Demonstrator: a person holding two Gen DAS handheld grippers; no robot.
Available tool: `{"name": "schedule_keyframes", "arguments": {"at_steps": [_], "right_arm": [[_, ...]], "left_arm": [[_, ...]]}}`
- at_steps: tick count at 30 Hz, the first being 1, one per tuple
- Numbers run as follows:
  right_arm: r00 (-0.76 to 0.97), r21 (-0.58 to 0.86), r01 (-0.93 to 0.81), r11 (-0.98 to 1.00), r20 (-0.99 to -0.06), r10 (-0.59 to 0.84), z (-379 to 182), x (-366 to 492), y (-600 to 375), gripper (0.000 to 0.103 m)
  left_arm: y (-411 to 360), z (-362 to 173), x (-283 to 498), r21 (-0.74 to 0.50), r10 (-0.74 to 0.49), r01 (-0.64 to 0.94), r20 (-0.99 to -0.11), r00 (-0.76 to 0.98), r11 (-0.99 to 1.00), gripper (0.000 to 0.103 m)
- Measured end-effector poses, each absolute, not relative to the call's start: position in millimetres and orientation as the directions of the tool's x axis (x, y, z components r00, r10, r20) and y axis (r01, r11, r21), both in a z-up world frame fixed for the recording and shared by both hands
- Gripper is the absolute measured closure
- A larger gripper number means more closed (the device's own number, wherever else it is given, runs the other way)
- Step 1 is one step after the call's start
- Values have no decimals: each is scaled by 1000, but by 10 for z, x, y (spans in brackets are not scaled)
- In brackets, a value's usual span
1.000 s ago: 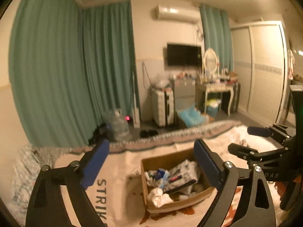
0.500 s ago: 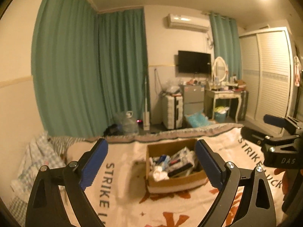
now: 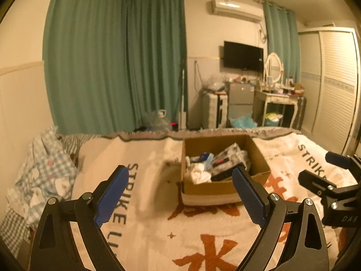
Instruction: Organize soft objects
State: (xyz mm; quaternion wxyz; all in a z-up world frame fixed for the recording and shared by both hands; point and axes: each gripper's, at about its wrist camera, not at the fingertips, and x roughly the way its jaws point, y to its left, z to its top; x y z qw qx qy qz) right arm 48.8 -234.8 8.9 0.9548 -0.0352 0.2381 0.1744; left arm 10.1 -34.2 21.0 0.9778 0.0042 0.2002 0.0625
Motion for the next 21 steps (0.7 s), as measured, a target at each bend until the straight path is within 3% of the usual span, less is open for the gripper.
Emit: {"name": "schedule_keyframes", "arguments": {"at_steps": [21], "right_arm": [[827,65,-330,942,-461,321,104,524,-2419,0]], "left_arm": [[-271,101,115,8,107,-115,-438,893,993,9]]}}
